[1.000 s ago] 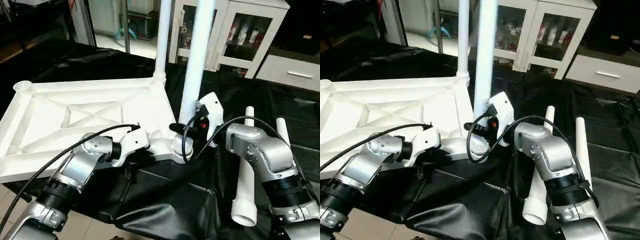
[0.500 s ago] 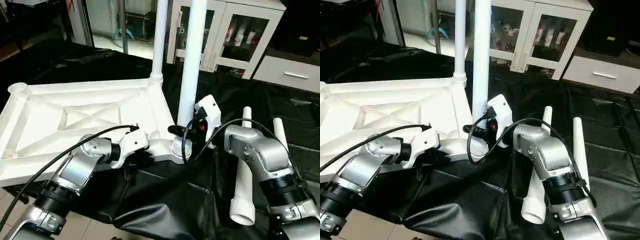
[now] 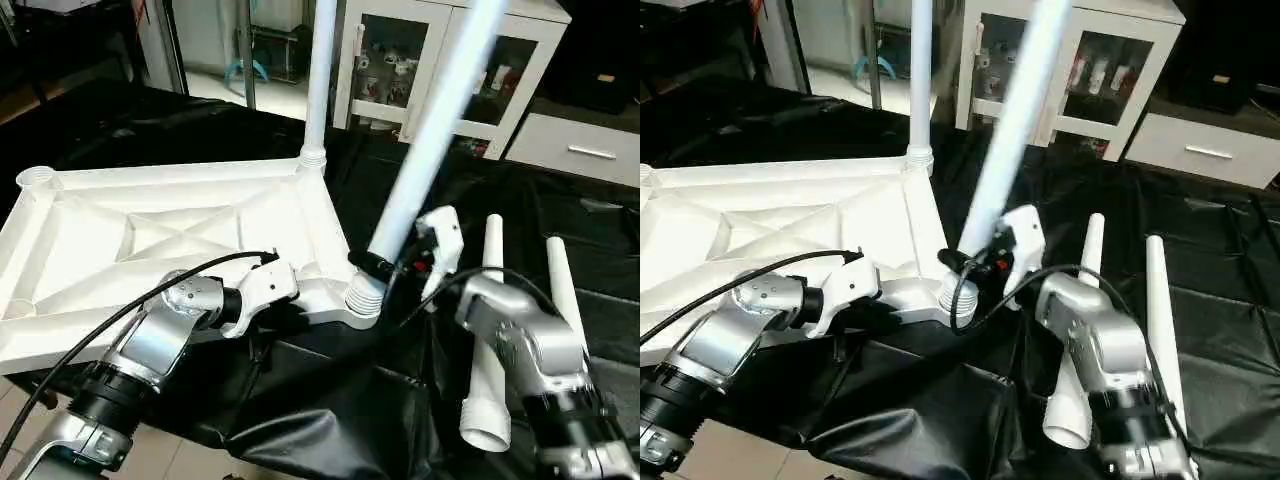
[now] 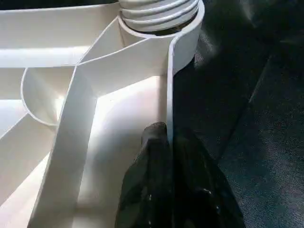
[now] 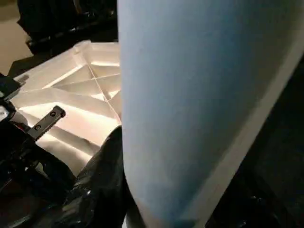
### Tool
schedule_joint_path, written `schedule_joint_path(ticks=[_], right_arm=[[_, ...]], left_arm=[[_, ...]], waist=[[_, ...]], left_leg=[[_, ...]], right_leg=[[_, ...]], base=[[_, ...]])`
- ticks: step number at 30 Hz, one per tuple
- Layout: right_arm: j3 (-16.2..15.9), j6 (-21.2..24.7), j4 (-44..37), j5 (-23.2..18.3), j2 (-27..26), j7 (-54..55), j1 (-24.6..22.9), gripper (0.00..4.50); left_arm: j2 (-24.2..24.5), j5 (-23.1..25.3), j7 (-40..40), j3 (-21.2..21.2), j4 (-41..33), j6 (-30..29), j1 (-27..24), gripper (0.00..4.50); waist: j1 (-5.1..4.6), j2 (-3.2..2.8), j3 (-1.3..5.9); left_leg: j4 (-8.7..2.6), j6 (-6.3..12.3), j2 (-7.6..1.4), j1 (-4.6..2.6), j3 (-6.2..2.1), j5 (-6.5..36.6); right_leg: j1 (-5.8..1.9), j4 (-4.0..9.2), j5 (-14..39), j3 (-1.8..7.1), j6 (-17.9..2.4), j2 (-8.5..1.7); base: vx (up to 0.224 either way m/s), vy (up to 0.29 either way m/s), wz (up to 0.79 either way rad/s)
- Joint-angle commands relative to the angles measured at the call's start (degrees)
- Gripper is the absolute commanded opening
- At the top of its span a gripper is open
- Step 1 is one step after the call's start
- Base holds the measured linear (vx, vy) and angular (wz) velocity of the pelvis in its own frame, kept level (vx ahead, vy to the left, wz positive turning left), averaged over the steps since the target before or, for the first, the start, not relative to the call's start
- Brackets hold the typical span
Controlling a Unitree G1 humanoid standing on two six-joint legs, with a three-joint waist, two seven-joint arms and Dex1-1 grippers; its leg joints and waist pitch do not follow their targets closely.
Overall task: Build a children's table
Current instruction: Insert table leg to table base
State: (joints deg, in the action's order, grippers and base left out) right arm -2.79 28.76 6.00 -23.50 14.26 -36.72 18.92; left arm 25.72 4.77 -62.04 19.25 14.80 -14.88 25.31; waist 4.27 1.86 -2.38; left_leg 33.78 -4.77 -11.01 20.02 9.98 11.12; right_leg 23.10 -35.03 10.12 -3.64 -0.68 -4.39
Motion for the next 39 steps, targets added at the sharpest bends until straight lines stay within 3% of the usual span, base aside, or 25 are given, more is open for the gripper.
schedule_joint_path(ticks=[1, 5, 15, 18, 22, 29, 30, 33, 38, 39], right_arm=[[0.18, -0.96, 0.65, 3.26, 1.69, 1.59, -2.45, 1.85], [-1.87, -6.23, -0.66, 6.89, 2.83, 1.85, -5.48, 1.85], [-5.29, -10.50, -1.92, 10.89, 4.59, 1.68, -6.40, 1.84], [-6.87, -9.07, -2.56, 11.39, 5.25, 0.45, -5.65, 1.84], [-9.56, -3.03, -3.19, 10.95, 6.61, -2.24, -4.19, 1.84], [-11.48, 3.58, -0.80, 9.08, 6.98, -5.04, -0.28, 1.84], [-11.68, 4.46, -0.53, 8.84, 7.11, -5.44, 0.10, 1.84], [-11.88, 5.37, 1.62, 9.18, 6.90, -5.84, 1.98, 1.84], [-11.36, 2.30, 4.26, 10.79, 5.68, -4.21, 2.07, 1.84], [-11.25, 2.18, 4.21, 10.70, 5.53, -3.94, 1.48, 1.84]], left_arm=[[0.07, 0.07, 0.79, 0.74, 1.56, -0.62, -1.25, 0.00], [-0.39, 0.22, 1.48, 0.70, 2.46, -0.02, -0.93, 0.00], [-0.61, 0.48, 2.41, 0.57, 3.75, 0.79, -0.40, 0.00], [-0.63, 0.54, 2.54, 0.50, 3.93, 0.91, -0.34, 0.00], [-0.70, 0.56, 2.63, 0.40, 4.18, 1.05, -0.20, 0.00], [-0.70, 0.47, 2.72, 0.35, 4.52, 1.30, -0.08, 0.00], [-0.70, 0.47, 2.74, 0.35, 4.54, 1.30, -0.07, 0.00], [-0.61, 0.42, 2.73, 0.31, 4.47, 1.23, -0.13, 0.00], [-0.82, -0.09, 3.44, -0.31, 3.69, 0.99, -0.56, 0.00], [-0.88, -0.25, 3.77, -0.59, 3.53, 0.93, -0.71, 0.00]], waist=[[0.23, -0.39, 3.10], [0.40, -0.36, 3.02], [0.47, -0.50, 2.80], [0.46, -0.60, 2.83], [0.43, -0.62, 2.81], [0.44, -0.40, 2.89], [0.49, -0.58, 2.80], [0.52, -0.56, 2.89], [0.32, -0.52, 2.76], [0.39, -0.19, 2.74]], left_leg=[[-4.38, -0.38, -2.04, -0.17, -0.51, 11.60], [-4.49, -0.28, -1.99, -0.18, -0.55, 12.91], [-4.76, -0.31, -2.04, -0.17, -0.72, 15.70], [-4.81, -0.30, -2.08, -0.23, -0.77, 15.74], [-4.80, -0.06, -2.05, -0.20, -0.76, 15.62], [-4.77, -0.21, -2.01, -0.14, -0.77, 15.31], [-4.78, -0.27, -2.07, -0.25, -0.73, 15.86], [-4.77, -0.55, -2.08, -0.25, -0.76, 15.96], [-4.87, -0.96, -2.05, -0.24, -0.81, 17.20], [-4.90, -0.86, -2.08, -0.27, -0.88, 17.41]], right_leg=[[-2.57, 4.02, 11.53, 2.72, -10.04, -3.63], [-2.60, 4.30, 13.94, 2.73, -9.32, -3.71], [-2.31, 4.90, 18.98, 2.80, -7.54, -3.71], [-2.28, 4.88, 18.81, 2.82, -7.43, -3.66], [-2.40, 4.75, 17.79, 2.83, -7.89, -3.57], [-2.48, 4.65, 17.58, 2.80, -8.25, -3.62], [-2.31, 4.87, 18.66, 2.85, -8.09, -3.73], [-2.29, 4.89, 18.97, 2.85, -7.92, -3.80], [-2.17, 5.10, 20.94, 2.80, -7.42, -3.85], [-2.15, 5.20, 22.34, 2.79, -6.98, -3.99]], base=[[0.000, 0.000, 0.00], [0.000, 0.000, 0.00], [0.000, 0.000, 0.00], [0.000, 0.000, 0.00], [0.000, 0.000, 0.00], [0.000, 0.000, 0.00], [0.000, 0.000, 0.00], [0.000, 0.000, 0.00], [0.000, 0.000, 0.00], [0.000, 0.000, 0.00]])
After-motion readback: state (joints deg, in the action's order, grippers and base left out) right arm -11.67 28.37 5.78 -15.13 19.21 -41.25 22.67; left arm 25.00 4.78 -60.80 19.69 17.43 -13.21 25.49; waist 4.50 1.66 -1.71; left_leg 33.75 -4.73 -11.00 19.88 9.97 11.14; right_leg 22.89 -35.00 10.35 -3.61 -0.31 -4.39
